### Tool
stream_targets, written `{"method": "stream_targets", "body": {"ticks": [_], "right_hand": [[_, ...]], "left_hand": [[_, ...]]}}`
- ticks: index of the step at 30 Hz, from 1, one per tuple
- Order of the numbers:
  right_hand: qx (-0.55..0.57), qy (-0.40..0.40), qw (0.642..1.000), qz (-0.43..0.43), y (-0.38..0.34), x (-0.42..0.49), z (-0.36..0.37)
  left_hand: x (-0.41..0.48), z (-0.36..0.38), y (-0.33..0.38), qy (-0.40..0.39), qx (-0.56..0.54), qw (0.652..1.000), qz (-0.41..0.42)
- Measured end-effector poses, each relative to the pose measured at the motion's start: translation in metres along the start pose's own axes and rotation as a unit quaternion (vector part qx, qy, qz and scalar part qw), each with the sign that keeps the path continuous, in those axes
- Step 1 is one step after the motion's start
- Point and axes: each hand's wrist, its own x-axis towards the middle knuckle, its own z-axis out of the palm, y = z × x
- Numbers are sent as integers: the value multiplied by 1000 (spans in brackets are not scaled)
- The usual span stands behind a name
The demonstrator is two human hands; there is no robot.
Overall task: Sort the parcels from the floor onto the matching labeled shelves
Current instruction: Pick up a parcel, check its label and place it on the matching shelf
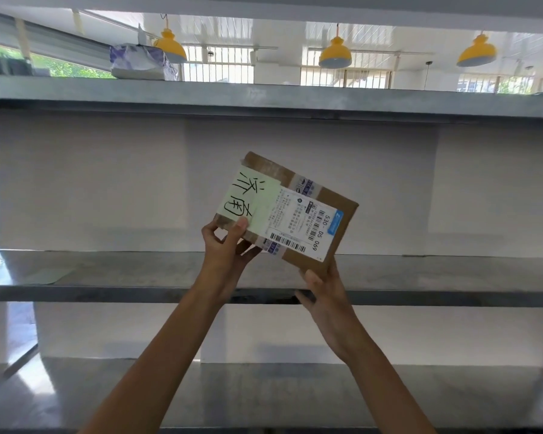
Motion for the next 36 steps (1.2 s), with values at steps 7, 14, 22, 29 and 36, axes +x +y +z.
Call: {"method": "stream_targets", "body": {"ticks": [7, 14, 22, 29, 36], "right_hand": [[69, 72, 994, -45, -9, 6, -15], [46, 71, 996, -40, -6, 3, -27], [198, 95, 976, -6, 10, -8, -8], [173, 100, 977, -71, -7, 0, -4], [104, 152, 982, -42, -14, 8, -29]], "left_hand": [[-11, -10, -9, 7, 92, 995, -35], [-12, -21, -16, 16, 137, 990, -26], [-17, -2, -30, 26, 133, 991, -5], [-29, 11, -38, -41, 163, 984, -59], [-26, 9, -14, -60, 309, 949, -10]]}}
